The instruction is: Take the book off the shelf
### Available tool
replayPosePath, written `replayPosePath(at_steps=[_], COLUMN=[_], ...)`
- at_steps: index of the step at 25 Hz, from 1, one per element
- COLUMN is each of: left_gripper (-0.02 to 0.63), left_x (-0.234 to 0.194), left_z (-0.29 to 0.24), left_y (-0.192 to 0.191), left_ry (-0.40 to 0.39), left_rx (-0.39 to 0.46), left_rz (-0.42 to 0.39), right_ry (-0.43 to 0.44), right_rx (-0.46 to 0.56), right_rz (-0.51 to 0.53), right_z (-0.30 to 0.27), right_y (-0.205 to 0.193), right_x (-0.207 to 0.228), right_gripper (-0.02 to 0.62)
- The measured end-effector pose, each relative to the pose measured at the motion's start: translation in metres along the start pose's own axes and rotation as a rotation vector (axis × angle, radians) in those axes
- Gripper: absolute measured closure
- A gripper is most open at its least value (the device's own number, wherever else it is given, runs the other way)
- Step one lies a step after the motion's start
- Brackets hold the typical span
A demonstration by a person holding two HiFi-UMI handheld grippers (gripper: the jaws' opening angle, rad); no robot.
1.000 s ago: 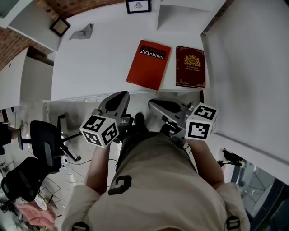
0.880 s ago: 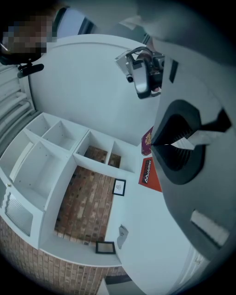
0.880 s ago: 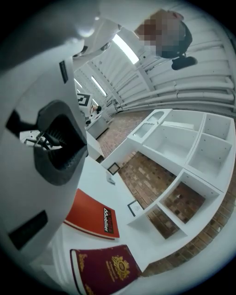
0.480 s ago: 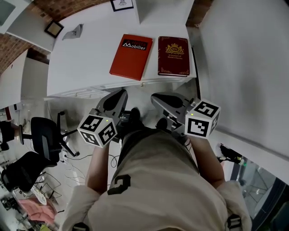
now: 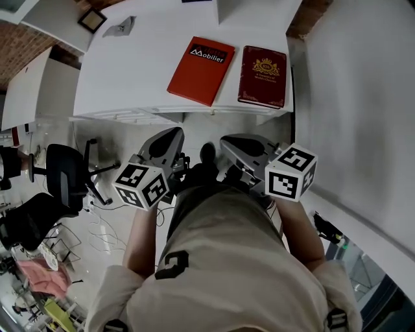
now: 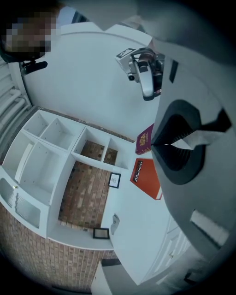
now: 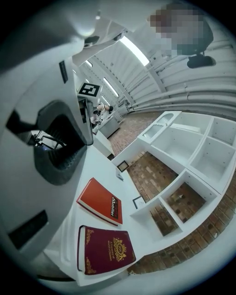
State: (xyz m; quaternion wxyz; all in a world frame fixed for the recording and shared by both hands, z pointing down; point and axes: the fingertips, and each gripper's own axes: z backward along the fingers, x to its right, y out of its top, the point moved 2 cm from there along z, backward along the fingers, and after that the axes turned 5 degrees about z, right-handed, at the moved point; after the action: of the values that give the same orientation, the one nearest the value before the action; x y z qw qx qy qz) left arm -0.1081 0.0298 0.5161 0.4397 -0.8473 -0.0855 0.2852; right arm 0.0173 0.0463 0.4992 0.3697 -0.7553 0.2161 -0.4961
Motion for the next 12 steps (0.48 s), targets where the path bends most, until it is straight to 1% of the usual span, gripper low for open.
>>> replayPosePath(at_steps=[6,12], left_gripper=[0.603,0.603], left_x=[-0.044,-0.088], left_z=[0.008,0.002], left_y=[0.014,0.033], left_ry=[0.044,0.037], left_rx=[0.015,0.045], left_rz=[0.038,0.064], right_ry=[0.029,0.026], right_rx=[-0.061,-0.114], right_rz=[0.011,0.037], right_z=[-0.039,-0.084], right_y=[0.011,0.025], right_x=[-0.003,0.004], right_gripper=[0.591,0.591])
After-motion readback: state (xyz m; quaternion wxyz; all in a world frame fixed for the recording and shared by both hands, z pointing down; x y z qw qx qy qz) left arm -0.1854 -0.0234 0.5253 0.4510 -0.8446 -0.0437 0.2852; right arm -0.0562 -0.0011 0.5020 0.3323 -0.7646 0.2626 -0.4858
